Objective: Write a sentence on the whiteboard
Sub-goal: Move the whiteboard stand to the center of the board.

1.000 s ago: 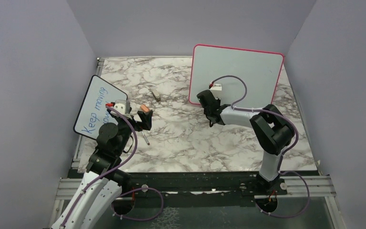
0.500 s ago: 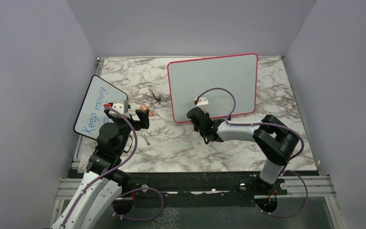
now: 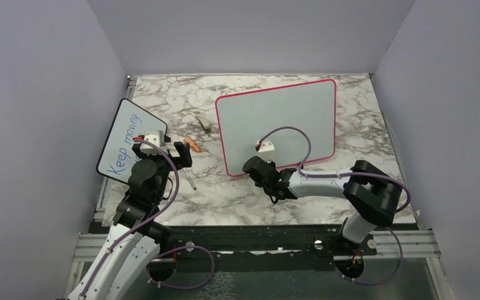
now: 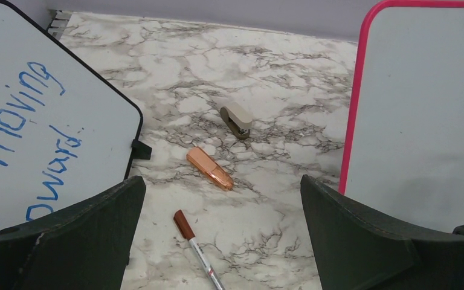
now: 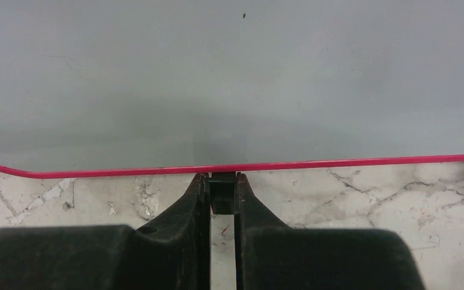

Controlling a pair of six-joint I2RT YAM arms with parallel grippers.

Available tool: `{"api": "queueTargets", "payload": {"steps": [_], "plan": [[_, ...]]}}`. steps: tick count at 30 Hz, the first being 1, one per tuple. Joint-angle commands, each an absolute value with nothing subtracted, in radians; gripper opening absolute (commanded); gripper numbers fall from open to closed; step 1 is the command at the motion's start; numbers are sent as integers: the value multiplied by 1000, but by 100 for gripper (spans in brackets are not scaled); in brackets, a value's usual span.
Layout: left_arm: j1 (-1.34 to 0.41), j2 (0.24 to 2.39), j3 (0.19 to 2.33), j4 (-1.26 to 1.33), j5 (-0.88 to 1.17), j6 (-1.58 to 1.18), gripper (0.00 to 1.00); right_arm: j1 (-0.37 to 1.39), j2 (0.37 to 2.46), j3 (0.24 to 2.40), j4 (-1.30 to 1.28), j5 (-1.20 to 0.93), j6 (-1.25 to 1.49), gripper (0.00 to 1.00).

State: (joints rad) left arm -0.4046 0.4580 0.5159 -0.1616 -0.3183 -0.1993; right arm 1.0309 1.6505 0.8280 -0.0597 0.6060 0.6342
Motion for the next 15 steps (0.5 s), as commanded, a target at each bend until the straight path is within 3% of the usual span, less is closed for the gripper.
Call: {"api": "queueTargets", "payload": {"steps": [1, 6, 15], "plan": [[-392, 464, 556, -167, -362, -222, 99, 1083, 1629, 803, -171, 673, 792, 0], [-388, 469, 562, -176, -365, -228, 99, 1100, 1628, 806, -192, 698, 825, 1], [-379, 481, 566, -183, -365, -236, 99, 1101, 1578, 781, -164, 691, 773, 14]]}}
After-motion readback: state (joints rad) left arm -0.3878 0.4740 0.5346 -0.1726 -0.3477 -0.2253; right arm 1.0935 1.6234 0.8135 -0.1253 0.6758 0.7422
